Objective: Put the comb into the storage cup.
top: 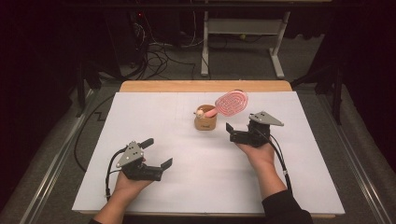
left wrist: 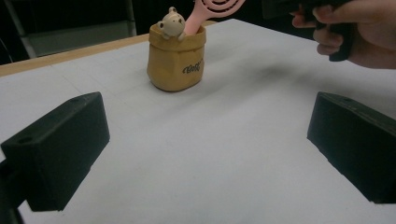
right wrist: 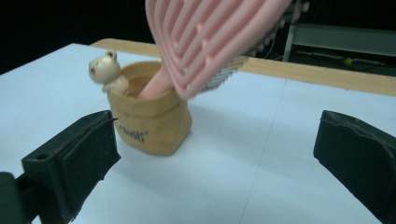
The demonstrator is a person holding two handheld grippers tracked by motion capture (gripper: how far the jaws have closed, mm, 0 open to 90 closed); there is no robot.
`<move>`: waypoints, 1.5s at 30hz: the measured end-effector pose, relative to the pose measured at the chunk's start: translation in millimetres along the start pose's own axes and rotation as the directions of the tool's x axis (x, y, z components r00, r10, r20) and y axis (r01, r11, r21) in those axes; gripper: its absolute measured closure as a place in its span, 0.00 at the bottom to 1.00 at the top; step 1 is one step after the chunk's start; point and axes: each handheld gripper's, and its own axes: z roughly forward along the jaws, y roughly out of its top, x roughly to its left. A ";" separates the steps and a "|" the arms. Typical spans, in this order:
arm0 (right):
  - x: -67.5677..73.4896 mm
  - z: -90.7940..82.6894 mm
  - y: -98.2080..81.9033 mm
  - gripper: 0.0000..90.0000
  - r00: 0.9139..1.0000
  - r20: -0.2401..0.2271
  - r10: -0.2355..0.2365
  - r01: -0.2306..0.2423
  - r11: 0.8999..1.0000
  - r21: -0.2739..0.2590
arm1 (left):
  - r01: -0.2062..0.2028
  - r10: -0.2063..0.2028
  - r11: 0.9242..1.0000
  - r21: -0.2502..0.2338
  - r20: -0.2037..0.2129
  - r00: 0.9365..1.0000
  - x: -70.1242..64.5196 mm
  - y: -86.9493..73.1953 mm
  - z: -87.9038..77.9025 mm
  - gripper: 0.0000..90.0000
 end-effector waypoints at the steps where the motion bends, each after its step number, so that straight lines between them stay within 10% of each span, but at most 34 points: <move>1: 0.6 -1.5 -3.7 0.00 1.000 -0.006 0.001 -0.001 1.000 0.001 | 0.002 -0.002 1.000 -0.001 -0.002 1.000 0.4 -0.1 -0.1 0.00; 34: -18.2 -127.0 -85.6 0.00 1.000 -0.008 -0.004 0.003 0.994 -0.107 | 0.047 -0.049 0.998 -0.028 -0.058 0.997 14.3 -11.4 -22.8 0.00; 45: -18.3 -130.6 -85.5 0.00 1.000 -0.004 0.000 -0.001 0.992 -0.125 | 0.052 -0.054 0.998 -0.040 -0.059 0.997 12.9 -14.0 -28.7 0.00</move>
